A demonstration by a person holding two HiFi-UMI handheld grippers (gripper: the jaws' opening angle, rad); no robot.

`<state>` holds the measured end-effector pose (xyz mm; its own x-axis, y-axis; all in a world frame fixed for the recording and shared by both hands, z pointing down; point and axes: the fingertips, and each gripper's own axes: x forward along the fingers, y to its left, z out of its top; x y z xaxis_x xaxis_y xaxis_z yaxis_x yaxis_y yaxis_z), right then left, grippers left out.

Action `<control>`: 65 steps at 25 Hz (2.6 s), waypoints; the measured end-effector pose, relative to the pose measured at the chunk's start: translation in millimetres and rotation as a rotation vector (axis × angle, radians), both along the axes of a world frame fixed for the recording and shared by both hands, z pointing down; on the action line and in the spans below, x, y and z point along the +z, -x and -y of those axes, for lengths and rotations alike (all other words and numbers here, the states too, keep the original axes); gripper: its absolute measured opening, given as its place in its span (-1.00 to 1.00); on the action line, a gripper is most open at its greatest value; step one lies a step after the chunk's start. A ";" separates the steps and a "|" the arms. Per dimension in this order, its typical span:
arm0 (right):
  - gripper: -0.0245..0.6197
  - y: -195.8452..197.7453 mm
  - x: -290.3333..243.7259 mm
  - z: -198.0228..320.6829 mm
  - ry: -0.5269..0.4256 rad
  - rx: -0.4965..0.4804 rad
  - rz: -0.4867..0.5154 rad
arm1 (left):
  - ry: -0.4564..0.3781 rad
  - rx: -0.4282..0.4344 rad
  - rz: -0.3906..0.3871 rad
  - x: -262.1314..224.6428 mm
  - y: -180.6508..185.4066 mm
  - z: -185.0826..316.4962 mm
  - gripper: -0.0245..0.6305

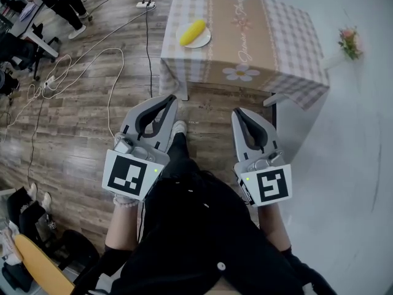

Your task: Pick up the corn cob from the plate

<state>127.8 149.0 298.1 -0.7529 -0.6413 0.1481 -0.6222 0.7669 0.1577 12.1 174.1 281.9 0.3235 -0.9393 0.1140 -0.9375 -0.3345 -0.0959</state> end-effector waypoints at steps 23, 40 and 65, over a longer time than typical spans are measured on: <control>-0.80 59.0 -8.7 139.8 0.023 0.091 -0.020 | 0.022 0.087 -0.020 -5.2 60.7 150.6 -0.89; -0.80 120.8 -12.0 231.8 0.016 0.117 -0.033 | 0.009 0.116 -0.030 -5.9 121.5 249.9 -0.89; -0.80 157.3 3.2 299.5 0.024 0.150 -0.031 | 0.021 0.144 -0.031 10.0 157.6 323.2 -0.89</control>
